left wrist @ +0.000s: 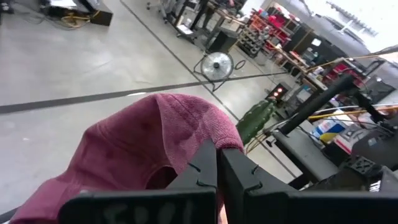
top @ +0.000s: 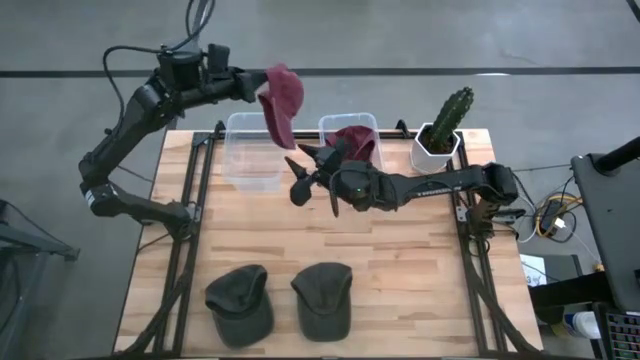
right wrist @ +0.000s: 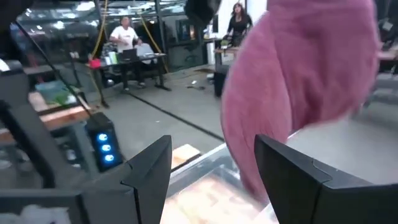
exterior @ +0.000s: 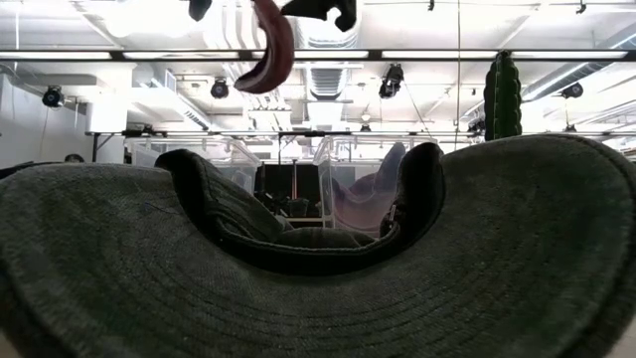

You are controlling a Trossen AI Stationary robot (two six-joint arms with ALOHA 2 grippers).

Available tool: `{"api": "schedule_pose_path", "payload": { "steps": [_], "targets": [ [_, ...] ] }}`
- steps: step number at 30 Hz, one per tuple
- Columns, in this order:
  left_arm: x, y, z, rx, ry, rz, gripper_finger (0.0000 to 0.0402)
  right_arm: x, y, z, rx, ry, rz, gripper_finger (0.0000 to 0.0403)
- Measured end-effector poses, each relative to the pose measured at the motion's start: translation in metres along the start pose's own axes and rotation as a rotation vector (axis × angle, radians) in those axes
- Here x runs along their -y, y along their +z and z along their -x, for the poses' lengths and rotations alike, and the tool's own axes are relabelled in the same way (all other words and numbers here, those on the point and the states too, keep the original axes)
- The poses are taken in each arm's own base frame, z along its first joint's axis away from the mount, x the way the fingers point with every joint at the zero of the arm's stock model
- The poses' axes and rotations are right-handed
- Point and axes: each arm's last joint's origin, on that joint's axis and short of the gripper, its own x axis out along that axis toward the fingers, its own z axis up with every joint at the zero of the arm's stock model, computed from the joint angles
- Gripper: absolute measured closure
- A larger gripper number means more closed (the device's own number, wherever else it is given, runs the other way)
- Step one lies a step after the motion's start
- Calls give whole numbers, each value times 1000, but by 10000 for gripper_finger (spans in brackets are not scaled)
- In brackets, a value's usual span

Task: Pick & Place hat
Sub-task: Put the red cap into the right transparent bin

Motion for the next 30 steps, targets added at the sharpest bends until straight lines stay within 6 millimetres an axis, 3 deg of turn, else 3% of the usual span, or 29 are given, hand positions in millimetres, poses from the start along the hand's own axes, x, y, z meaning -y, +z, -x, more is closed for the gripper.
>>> {"api": "schedule_pose_path", "payload": {
  "steps": [9,15,22,26,30],
  "targets": [
    [13,-4,-15,30,-39,-9,401,-19,5,-30,0,-196,210,181],
    [16,-3,-13,53,-41,-11,401,-24,18,-40,-78,-373,301,181],
    [21,-5,-11,54,-61,-16,401,-24,25,-49,-146,-421,360,192],
    [22,-5,-10,58,-68,-28,401,-16,36,-46,-193,-411,309,250],
    [23,-4,-10,58,-73,-39,401,-6,42,-48,-257,-336,246,367]
  ]
}}
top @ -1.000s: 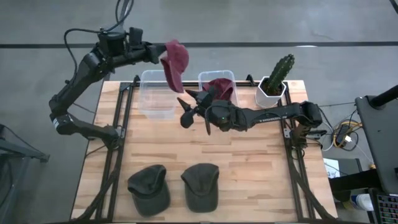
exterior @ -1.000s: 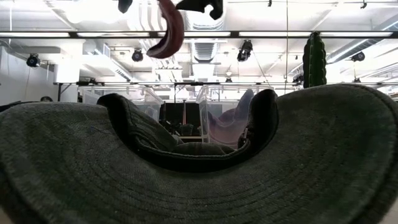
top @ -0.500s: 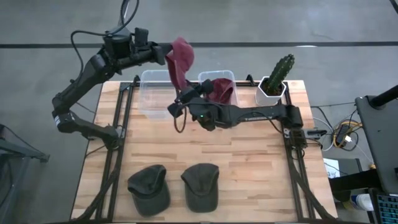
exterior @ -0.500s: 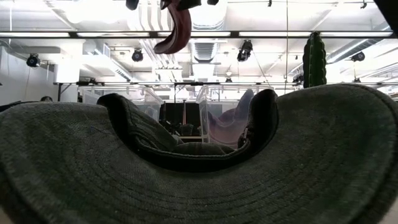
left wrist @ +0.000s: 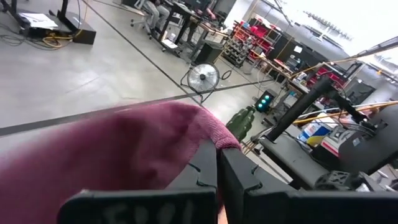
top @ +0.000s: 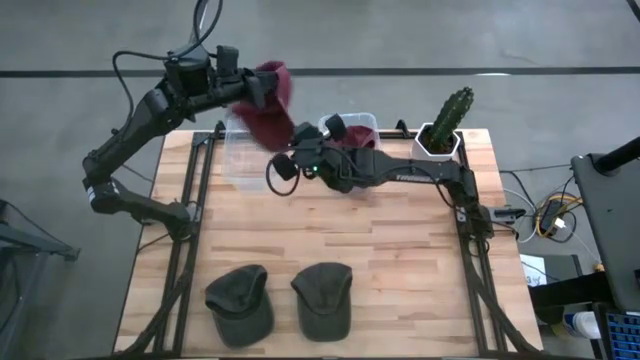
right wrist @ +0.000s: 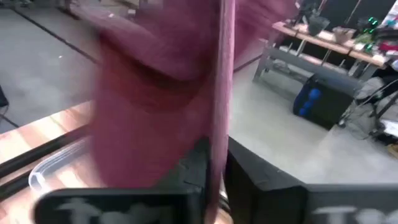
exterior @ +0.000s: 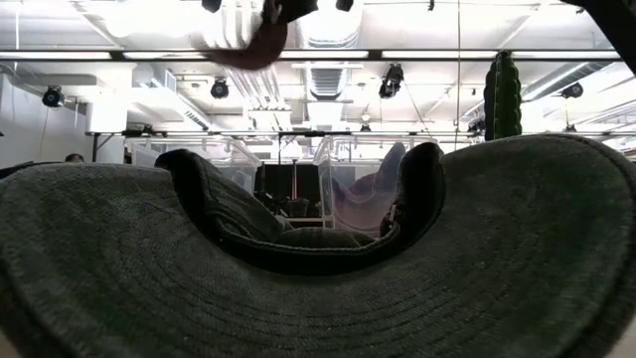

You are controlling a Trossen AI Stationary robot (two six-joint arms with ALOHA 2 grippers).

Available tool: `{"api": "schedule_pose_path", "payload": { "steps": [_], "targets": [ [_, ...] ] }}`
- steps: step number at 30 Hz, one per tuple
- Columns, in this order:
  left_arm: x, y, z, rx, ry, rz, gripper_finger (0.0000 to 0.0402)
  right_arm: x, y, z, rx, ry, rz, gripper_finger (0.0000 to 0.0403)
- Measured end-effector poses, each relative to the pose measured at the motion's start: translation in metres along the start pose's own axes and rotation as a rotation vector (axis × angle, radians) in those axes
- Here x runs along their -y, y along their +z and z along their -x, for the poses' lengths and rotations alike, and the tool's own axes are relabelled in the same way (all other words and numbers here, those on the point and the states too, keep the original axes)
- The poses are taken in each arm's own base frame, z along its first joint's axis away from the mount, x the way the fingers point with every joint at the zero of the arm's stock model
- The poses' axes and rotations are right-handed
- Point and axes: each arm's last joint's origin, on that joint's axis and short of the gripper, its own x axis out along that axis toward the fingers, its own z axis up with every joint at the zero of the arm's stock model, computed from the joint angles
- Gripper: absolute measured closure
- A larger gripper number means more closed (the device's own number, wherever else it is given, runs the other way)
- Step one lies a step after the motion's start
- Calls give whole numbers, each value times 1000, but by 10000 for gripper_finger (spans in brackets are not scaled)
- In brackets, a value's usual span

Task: Pick & Place hat
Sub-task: Put the red cap into the right transparent bin

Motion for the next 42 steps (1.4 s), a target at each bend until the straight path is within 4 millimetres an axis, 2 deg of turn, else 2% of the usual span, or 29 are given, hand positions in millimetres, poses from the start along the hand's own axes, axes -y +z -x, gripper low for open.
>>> {"api": "schedule_pose_path", "payload": {
  "steps": [3,10,15,19,25,31,35,42],
  "targets": [
    [2,1,0,-1,-35,-15,400,2,3,-1,1,20,-17,388],
    [6,5,1,26,-97,-66,366,6,10,1,12,26,-66,392],
    [13,14,13,58,-179,-86,339,23,23,5,32,16,-125,393],
    [16,16,25,59,-172,-139,336,40,36,10,51,13,-147,393],
    [17,17,32,68,-171,-205,335,62,51,18,67,57,-202,394],
    [18,19,40,82,-171,-234,335,67,48,22,17,65,-239,394],
    [19,20,49,93,-181,-254,335,79,49,34,-42,67,-317,394],
    [19,18,57,71,-164,-278,335,92,30,50,-250,26,-437,392]
  ]
}}
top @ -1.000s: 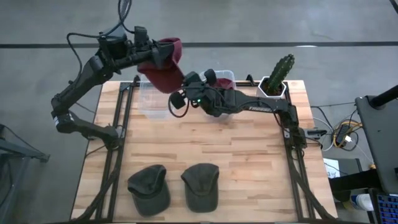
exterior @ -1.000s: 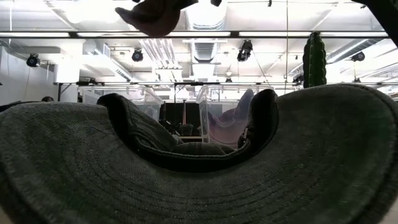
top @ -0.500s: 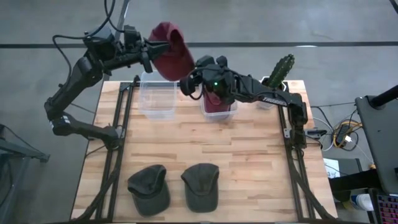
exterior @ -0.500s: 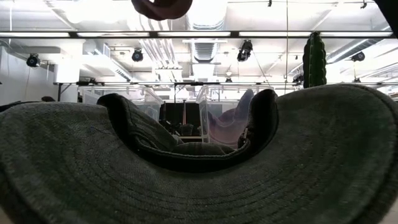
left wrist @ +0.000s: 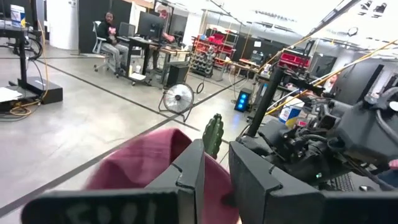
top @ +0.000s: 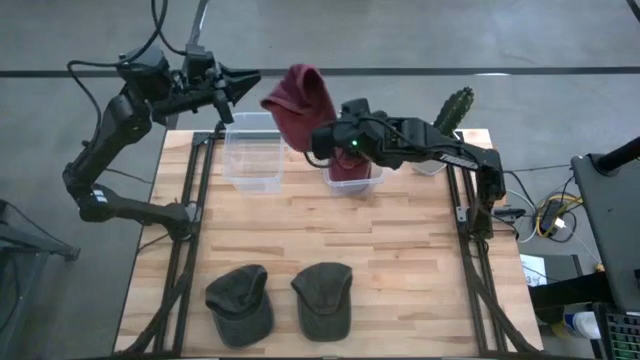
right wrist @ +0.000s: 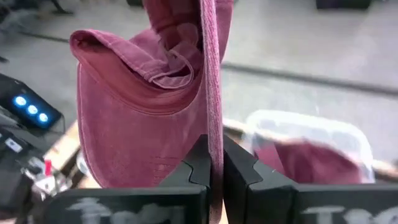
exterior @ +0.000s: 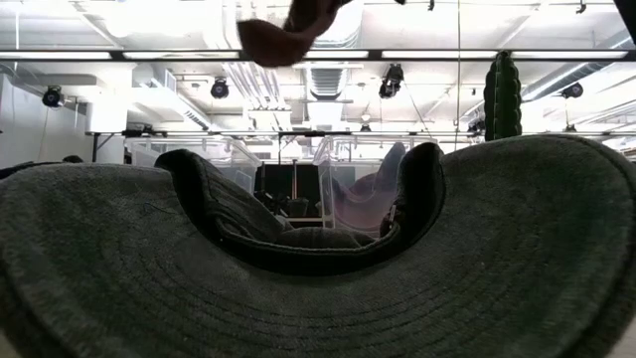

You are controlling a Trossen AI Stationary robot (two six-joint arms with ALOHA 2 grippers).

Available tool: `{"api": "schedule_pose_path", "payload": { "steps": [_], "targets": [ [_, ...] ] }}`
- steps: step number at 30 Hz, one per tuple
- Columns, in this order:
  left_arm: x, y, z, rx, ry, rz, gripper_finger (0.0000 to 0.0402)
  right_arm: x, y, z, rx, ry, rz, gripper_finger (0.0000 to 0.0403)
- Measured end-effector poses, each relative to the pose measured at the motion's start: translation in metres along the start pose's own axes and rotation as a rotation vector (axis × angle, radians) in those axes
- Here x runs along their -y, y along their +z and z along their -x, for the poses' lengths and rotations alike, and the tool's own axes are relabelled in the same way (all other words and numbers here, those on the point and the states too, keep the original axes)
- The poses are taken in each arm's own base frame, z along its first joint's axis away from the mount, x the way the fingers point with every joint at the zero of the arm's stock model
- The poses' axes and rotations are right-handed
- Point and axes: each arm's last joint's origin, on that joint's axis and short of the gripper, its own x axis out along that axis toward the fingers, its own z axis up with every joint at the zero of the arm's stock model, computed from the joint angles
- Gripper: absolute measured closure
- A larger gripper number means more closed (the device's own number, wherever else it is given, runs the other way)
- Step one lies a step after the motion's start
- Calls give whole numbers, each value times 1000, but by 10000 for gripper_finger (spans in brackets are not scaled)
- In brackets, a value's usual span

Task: Pick & Place hat
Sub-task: Put the red cap into the right transparent bin

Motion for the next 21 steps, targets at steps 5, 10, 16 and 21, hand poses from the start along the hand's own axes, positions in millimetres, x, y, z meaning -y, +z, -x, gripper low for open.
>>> {"api": "schedule_pose_path", "payload": {
  "steps": [5,10,16,21],
  "targets": [
    [0,0,0,1,10,-3,335,14,-11,12,-109,-89,-26,392],
    [-2,-2,-4,-10,12,-16,335,27,-21,16,-195,-206,-41,391],
    [-3,-3,-7,-17,14,-17,335,33,-34,9,-248,-289,-55,391],
    [-3,-3,-8,-13,33,-24,335,39,-46,-4,-305,-352,-67,391]
  ]
}}
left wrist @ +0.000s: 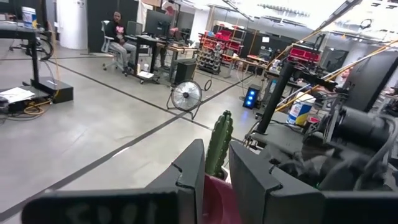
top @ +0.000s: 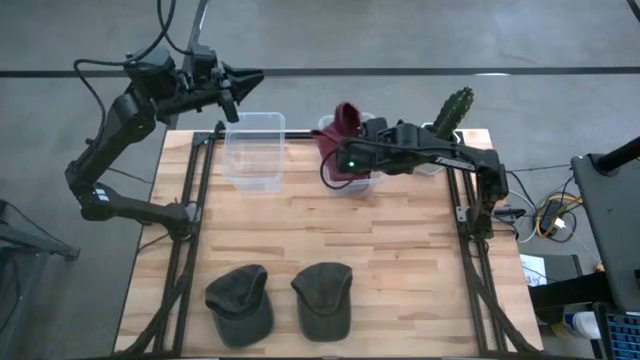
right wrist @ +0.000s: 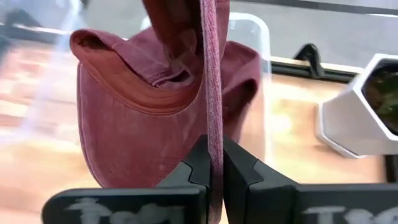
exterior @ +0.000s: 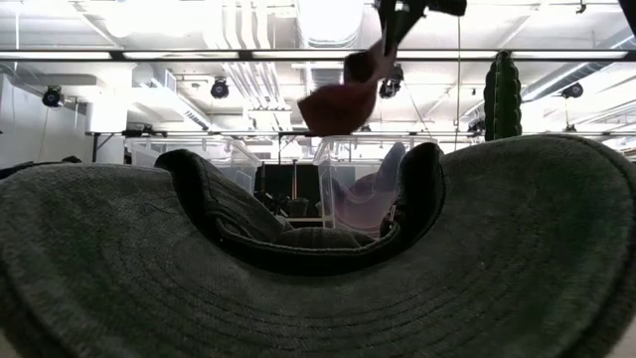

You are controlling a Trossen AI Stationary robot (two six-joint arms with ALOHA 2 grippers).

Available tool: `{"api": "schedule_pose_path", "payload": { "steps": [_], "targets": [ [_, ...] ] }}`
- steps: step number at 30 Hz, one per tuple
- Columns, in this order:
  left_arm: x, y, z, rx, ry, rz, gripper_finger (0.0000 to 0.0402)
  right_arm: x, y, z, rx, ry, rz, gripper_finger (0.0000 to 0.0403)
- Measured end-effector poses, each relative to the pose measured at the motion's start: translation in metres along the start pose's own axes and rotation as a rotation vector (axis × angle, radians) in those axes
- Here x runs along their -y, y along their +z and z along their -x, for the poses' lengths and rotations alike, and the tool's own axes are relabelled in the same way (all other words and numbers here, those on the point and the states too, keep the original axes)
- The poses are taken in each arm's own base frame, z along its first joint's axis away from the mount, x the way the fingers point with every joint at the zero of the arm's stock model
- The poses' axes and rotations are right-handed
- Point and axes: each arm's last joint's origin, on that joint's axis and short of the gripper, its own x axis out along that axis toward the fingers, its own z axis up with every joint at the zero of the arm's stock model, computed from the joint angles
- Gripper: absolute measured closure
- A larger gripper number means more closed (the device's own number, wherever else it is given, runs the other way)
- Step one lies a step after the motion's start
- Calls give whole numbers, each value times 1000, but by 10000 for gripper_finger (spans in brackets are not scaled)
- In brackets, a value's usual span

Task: Pick & Place hat
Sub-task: Put the red cap into the right transparent bin, then put the right black cap into the left transparent bin

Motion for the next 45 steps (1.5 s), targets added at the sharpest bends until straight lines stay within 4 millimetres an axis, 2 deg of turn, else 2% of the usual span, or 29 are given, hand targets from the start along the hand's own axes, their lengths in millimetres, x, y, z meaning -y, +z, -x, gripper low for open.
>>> {"api": "schedule_pose_path", "payload": {
  "steps": [8,17,24,28,35,40,45],
  "targets": [
    [0,0,1,-3,3,0,335,3,-10,-40,-29,-125,-13,390],
    [0,-1,0,-15,6,2,335,-4,-15,-77,-57,-80,-11,390],
    [-1,-2,0,-19,7,2,335,4,-21,-97,-98,-139,-29,385],
    [-1,-3,0,-27,9,2,335,7,-23,-106,-137,-161,2,344],
    [-3,-7,-7,-56,33,4,335,7,-19,-103,-148,-141,16,219],
    [-7,-16,-14,-91,41,10,335,1,-13,-91,-165,-78,53,156],
    [-9,-26,-19,-123,48,15,335,-8,-12,-69,-191,25,91,134]
  ]
}}
